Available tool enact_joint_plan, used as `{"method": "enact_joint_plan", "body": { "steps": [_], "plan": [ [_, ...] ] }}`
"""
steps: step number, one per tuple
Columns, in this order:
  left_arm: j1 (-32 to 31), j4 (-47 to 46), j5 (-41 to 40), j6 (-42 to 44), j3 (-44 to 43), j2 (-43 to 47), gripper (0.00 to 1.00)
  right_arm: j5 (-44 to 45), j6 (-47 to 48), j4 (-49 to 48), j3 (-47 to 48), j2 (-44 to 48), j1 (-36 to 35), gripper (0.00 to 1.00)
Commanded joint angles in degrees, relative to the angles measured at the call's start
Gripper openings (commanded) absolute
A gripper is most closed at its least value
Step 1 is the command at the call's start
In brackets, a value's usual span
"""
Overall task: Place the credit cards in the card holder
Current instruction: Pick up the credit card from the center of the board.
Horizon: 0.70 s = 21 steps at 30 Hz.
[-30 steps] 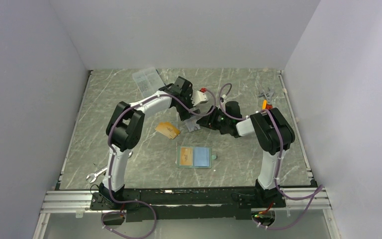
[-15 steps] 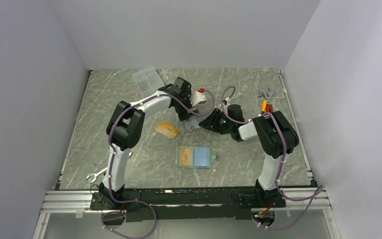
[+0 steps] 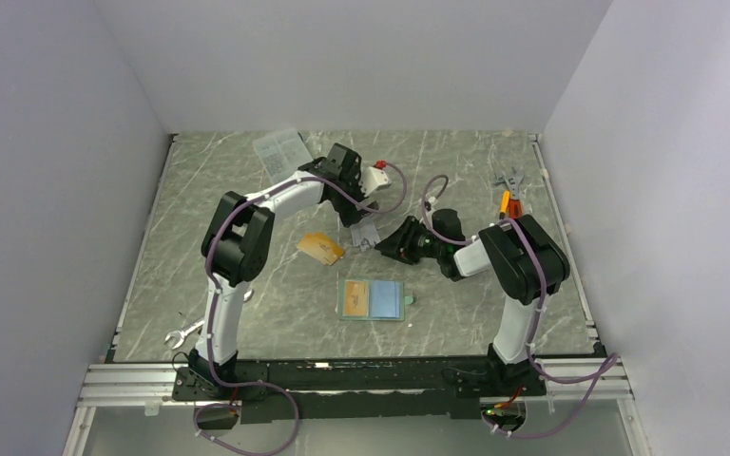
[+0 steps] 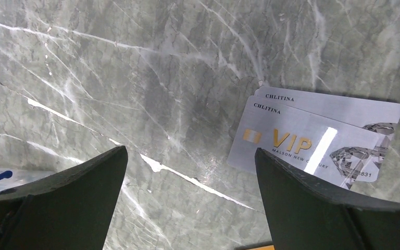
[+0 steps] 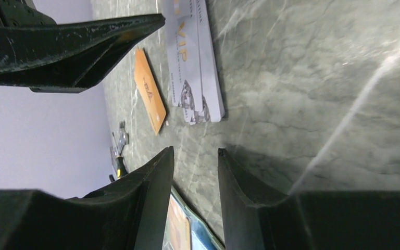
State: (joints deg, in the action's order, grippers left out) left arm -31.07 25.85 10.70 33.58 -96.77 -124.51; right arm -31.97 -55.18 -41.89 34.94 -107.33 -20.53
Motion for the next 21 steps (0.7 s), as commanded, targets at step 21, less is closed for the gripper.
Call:
{"method": "enact_joint_plan", "body": {
  "steps": [21],
  "plan": [
    [-2.95,1.71,7.14,-2.43,9.56,5.14,0.99,8.53,-6.96,1.29,-1.32,-3.6,-3.1,0.4]
  ]
}}
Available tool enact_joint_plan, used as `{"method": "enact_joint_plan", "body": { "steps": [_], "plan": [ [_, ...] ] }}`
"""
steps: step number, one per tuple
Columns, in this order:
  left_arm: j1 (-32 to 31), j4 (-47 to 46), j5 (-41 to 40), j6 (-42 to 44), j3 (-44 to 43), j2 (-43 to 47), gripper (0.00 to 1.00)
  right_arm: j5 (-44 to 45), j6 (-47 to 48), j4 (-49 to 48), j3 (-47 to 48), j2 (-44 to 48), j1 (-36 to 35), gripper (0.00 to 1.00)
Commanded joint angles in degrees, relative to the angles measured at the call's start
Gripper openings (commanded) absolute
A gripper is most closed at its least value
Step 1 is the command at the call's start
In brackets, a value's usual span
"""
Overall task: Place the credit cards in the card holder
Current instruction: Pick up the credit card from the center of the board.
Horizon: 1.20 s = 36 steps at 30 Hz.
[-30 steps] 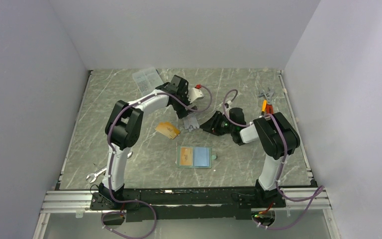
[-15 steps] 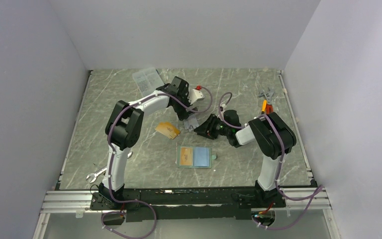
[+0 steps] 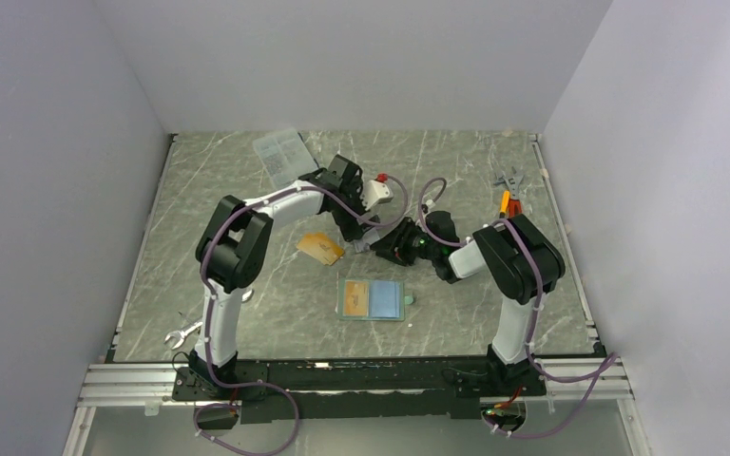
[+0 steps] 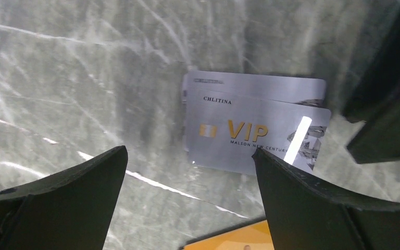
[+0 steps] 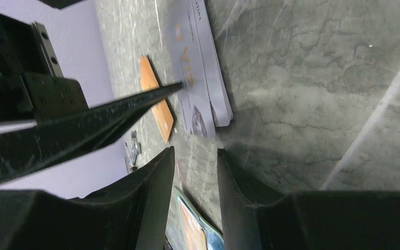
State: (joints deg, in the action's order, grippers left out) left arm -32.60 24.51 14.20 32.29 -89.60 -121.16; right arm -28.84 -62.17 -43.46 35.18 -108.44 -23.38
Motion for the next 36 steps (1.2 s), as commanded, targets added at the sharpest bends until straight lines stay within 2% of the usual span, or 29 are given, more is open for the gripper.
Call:
{"method": "enact_joint_plan", "body": {
  "steps": [1,5,12,21,26,31,36],
  "plan": [
    [-1.49,3.65,4.49,-1.47,2.35,1.99,0.99,5.3,-0.11,2.69,-1.53,-2.65,-0.33,0.4],
    [-0.67,5.56,7.08,-2.39,1.62,4.67,0.99,5.43,-0.34,2.61,-1.49,-3.04,-0.43,0.4],
    [3.08,8.59,9.13,-3.34,-4.91,6.23,0.99,5.51,-0.43,2.51,-1.73,-2.92,-0.39,0.4],
    [2.74,5.61,3.45,2.33,1.02,5.98,0.99,5.15,-0.21,2.51,-2.34,-2.53,-0.36,0.34],
    [-0.2,3.09,-1.36,3.59,4.28,5.78,0.99,4.83,-0.29,2.4,-3.33,-2.0,-0.38,0.22],
    [-0.93,3.38,-2.39,2.96,3.53,4.74,0.99,4.85,-0.34,2.53,-4.06,-0.82,-0.4,0.02],
    [-0.64,3.83,-1.65,2.77,3.11,6.02,0.99,4.81,0.11,3.06,-3.3,0.5,-0.33,0.0]
  ]
}}
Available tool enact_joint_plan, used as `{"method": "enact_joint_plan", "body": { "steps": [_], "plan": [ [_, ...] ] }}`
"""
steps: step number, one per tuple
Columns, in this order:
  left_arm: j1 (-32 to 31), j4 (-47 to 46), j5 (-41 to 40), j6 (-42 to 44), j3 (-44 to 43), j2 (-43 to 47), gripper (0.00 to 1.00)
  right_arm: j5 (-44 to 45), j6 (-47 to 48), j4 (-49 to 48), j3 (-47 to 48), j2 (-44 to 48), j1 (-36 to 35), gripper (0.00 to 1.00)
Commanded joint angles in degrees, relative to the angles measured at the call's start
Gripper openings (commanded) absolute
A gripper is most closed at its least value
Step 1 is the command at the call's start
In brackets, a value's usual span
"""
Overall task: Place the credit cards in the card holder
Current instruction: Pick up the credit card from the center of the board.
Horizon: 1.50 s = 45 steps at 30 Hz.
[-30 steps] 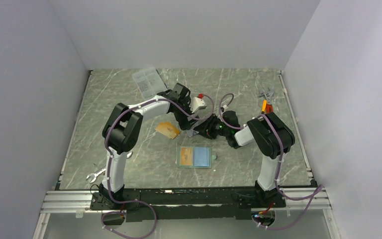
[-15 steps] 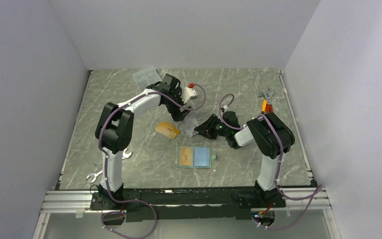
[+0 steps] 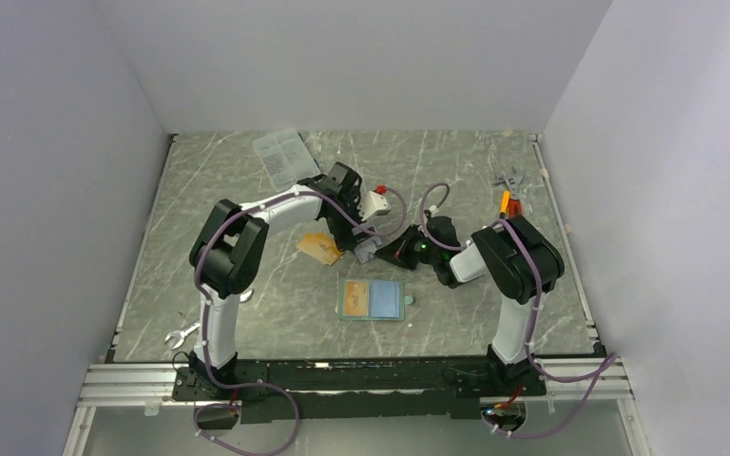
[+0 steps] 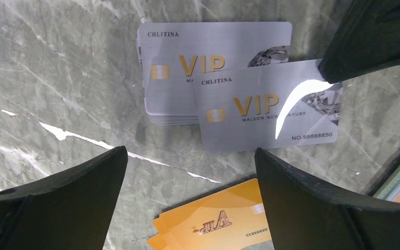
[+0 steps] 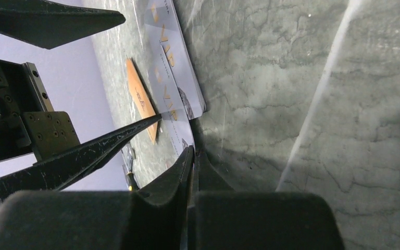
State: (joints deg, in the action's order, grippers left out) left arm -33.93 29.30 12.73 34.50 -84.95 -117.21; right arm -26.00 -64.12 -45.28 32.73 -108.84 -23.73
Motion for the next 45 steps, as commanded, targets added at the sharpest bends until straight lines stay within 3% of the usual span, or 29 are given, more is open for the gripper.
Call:
{"method": "enact_joint_plan", "body": {
  "steps": [1,8,13,16,23,31,45],
  "plan": [
    [0.75,-1.14,-0.17,0.59,-1.33,2.29,0.99,1.66,1.92,4.51,-0.64,0.86,-0.02,0.0],
    [3.06,1.1,2.33,-1.34,-3.18,4.38,0.99,-0.04,2.69,3.69,-1.09,5.2,0.0,0.0],
    [7.74,7.02,12.76,-8.75,-9.69,6.23,0.99,-1.79,4.81,4.64,-0.73,10.13,0.09,0.0],
    [9.23,7.29,19.88,-14.1,-8.83,7.76,0.99,-1.69,5.85,6.11,-0.03,11.21,0.08,0.0],
    [10.13,-2.96,31.8,-31.64,3.14,12.21,0.99,-0.3,7.51,9.49,1.11,13.59,0.16,0.0],
    [11.27,-17.8,37.46,-51.52,13.52,16.29,0.99,0.72,7.38,11.37,1.23,19.02,1.15,0.0],
    [12.09,-34.62,43.85,-70.38,21.67,17.76,0.91,2.24,1.39,9.2,-0.19,27.98,2.13,0.0]
  ]
}}
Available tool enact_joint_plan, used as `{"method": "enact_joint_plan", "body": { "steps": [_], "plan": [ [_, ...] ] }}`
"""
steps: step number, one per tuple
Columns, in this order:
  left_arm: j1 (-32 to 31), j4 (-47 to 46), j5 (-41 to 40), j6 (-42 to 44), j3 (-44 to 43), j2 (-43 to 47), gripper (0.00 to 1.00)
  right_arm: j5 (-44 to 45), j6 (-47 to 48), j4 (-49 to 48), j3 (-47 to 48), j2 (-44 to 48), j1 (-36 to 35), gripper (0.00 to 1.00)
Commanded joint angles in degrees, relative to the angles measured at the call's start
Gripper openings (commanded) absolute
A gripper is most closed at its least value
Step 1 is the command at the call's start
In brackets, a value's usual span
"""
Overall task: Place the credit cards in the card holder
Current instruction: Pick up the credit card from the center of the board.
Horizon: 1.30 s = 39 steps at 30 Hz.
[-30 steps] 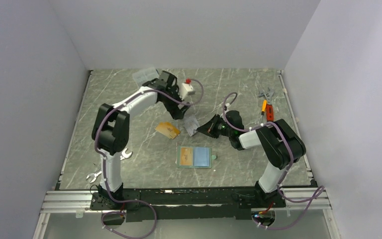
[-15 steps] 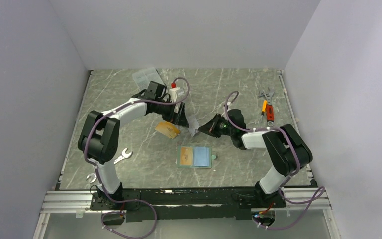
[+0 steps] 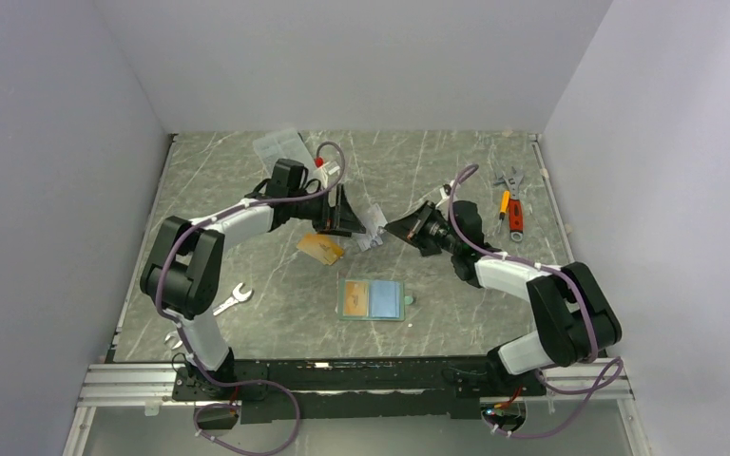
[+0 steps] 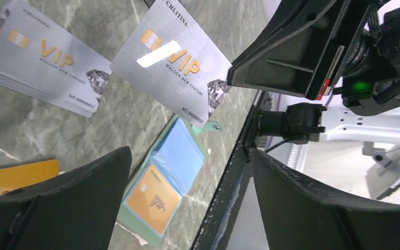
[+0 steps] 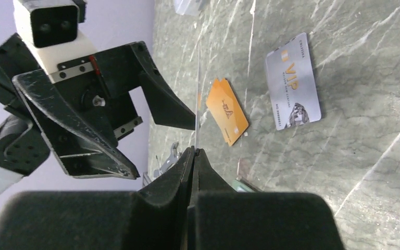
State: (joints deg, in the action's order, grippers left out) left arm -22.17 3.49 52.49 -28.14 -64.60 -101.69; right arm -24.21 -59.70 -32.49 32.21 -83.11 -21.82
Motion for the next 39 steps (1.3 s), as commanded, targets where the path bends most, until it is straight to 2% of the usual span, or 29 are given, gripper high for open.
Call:
{"method": "enact_joint_plan", "body": {
  "steps": [1,4,6,15,28,34,39],
  "plan": [
    [0.44,-10.23,4.48,-9.03,1.71,2.32,0.89,0.44,-3.72,-4.33,0.09,2.53,0.23,0.0],
    [0.84,-16.58,5.54,-14.07,3.74,2.62,0.82,0.07,-6.19,-6.82,-0.45,3.3,0.2,0.0],
    [0.82,-19.9,5.84,-16.91,5.03,2.8,0.82,-0.35,-7.82,-8.94,-0.8,3.33,0.26,0.0],
    [2.22,-24.54,6.69,-20.7,5.83,3.52,0.8,-1.89,-11.96,-14.84,-1.29,1.6,-1.11,0.0],
    [3.36,-31.22,7.79,-25.83,6.57,4.11,0.65,-1.07,-12.39,-16.15,0.57,-0.75,-4.26,0.0],
    [3.37,-33.59,8.39,-27.89,7.11,4.24,0.55,-0.26,-11.84,-16.05,1.3,-1.34,-5.17,0.0],
    [3.37,-34.97,8.64,-29.51,7.42,4.14,0.42,-0.28,-12.14,-17.86,1.13,-1.75,-5.61,0.0]
  ]
}}
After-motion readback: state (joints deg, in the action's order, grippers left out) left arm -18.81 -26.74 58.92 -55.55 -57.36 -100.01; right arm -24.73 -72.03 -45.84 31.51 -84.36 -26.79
